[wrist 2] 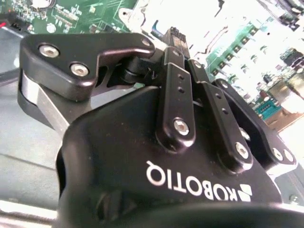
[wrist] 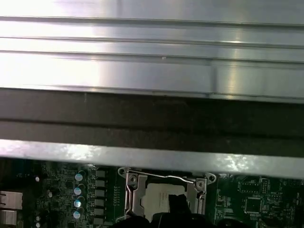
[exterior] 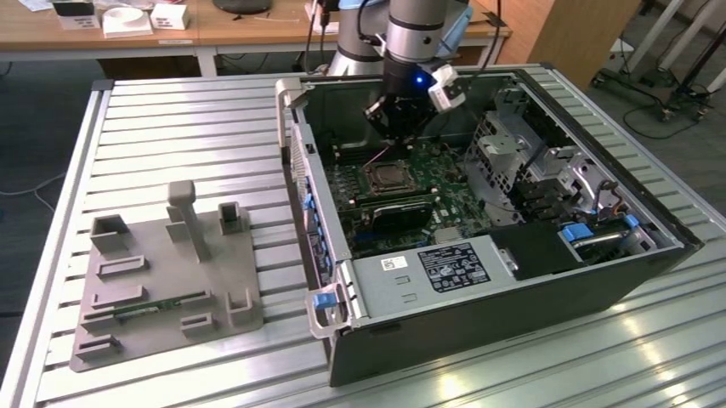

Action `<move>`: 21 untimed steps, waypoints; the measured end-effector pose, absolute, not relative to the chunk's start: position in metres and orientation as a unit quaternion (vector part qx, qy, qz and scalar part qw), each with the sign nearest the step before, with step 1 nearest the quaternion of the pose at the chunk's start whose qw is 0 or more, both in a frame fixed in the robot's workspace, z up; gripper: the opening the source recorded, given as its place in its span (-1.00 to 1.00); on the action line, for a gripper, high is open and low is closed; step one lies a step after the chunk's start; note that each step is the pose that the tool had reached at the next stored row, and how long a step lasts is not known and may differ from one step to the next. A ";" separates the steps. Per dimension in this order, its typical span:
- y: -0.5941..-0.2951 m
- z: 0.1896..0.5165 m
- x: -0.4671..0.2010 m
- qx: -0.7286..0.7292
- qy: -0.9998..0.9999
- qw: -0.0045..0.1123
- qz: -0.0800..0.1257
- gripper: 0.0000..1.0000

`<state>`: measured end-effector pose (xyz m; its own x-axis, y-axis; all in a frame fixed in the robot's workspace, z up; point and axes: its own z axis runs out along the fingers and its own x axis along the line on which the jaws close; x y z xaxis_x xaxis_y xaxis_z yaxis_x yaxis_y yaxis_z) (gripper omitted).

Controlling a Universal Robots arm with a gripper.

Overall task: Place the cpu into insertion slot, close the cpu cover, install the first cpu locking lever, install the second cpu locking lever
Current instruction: 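Install the first cpu locking lever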

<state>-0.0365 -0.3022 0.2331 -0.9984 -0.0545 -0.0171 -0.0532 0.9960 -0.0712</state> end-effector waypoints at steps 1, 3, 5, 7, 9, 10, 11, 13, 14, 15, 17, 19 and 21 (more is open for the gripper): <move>-0.302 0.233 -0.039 -0.027 0.999 0.009 -0.035 -0.80; -0.302 0.233 -0.045 -0.027 0.999 0.009 -0.035 -0.80; -0.302 0.233 -0.051 -0.027 0.999 0.010 -0.035 -0.80; -0.302 0.233 -0.056 -0.027 0.999 0.010 -0.034 -0.80; -0.302 0.233 -0.059 -0.028 0.999 0.010 -0.034 -0.80; -0.302 0.232 -0.060 -0.028 0.999 0.010 -0.034 -0.80; -0.302 0.232 -0.061 -0.028 0.999 0.010 -0.034 -0.80; -0.302 0.232 -0.062 -0.028 0.999 0.010 -0.034 -0.80; -0.302 0.232 -0.062 -0.028 0.999 0.009 -0.034 -0.80; -0.302 0.232 -0.062 -0.028 0.999 0.010 -0.034 -0.80; -0.302 0.232 -0.062 -0.028 0.999 0.010 -0.034 -0.80; -0.302 0.232 -0.062 -0.028 0.999 0.010 -0.034 -0.80; -0.302 0.232 -0.062 -0.028 0.999 0.010 -0.034 -0.80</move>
